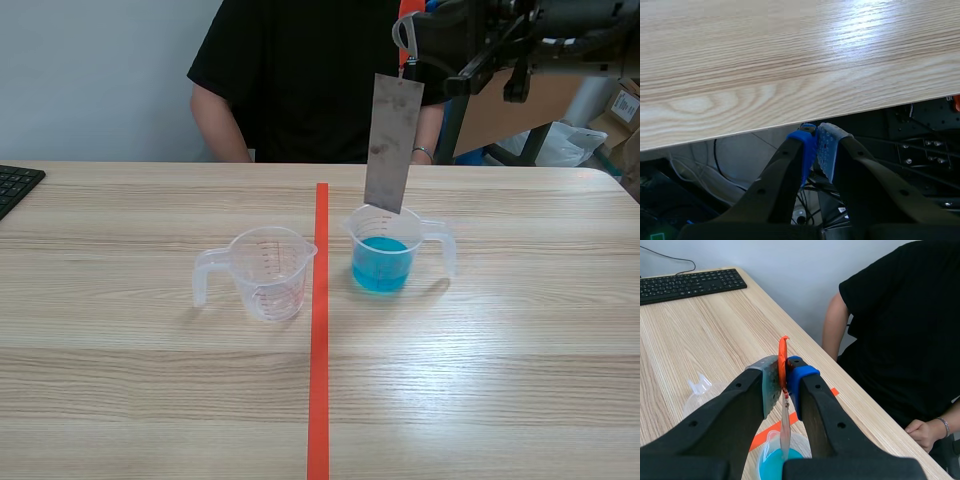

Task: Do the redox reaction experiment.
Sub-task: 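Raise the plate and point at it, then lower the plate into the blue solution, then hold the plate still in the solution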

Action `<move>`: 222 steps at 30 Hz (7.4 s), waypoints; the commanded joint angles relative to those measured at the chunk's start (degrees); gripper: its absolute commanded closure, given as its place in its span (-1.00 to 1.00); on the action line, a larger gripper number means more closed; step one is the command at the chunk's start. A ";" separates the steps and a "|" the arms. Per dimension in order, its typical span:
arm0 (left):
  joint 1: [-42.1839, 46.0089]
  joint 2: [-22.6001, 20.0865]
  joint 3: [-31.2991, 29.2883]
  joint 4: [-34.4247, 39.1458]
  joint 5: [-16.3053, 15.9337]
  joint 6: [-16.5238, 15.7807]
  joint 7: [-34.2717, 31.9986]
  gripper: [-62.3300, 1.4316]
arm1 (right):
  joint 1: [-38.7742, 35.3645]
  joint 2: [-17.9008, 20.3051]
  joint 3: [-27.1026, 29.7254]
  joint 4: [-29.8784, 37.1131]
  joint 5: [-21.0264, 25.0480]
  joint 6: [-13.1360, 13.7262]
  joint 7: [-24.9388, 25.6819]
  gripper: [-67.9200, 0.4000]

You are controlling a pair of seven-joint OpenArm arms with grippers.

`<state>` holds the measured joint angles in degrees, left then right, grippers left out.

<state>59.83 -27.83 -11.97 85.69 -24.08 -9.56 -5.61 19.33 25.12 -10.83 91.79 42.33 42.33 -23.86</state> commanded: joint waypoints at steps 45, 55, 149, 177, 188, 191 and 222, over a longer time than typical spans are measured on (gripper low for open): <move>-69.46 -6.10 43.01 0.33 10.43 -15.37 3.85 0.81 | 1.29 0.59 1.29 0.74 0.81 0.39 1.05 0.94; -79.62 3.43 52.48 -9.01 14.36 -8.81 5.16 0.81 | 1.29 0.57 1.29 0.74 0.81 0.39 1.07 0.94; -87.25 3.02 54.47 -24.46 11.98 -3.96 -3.56 0.81 | 1.29 0.59 1.29 0.74 0.76 0.39 1.05 0.94; -31.54 -34.93 31.61 -11.23 -11.74 1.36 -3.41 0.81 | -0.61 0.59 1.29 0.63 -2.45 0.39 3.34 0.94; -15.17 -16.55 14.97 -12.31 -5.77 1.33 -3.58 0.81 | -0.59 0.57 1.29 -1.09 -3.37 0.39 6.12 0.94; -12.94 -12.28 13.07 -12.31 -2.89 1.33 -3.61 0.81 | -0.46 0.52 1.29 -3.06 -3.37 0.39 6.99 0.94; -6.51 -4.42 9.31 -12.31 2.89 1.33 -5.01 0.81 | 1.49 -5.86 -2.19 -22.99 -18.56 0.39 22.32 0.94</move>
<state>52.86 -32.25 -2.44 72.40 -20.84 -8.12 -10.09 18.87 19.29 -13.26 68.23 23.05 42.30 -2.74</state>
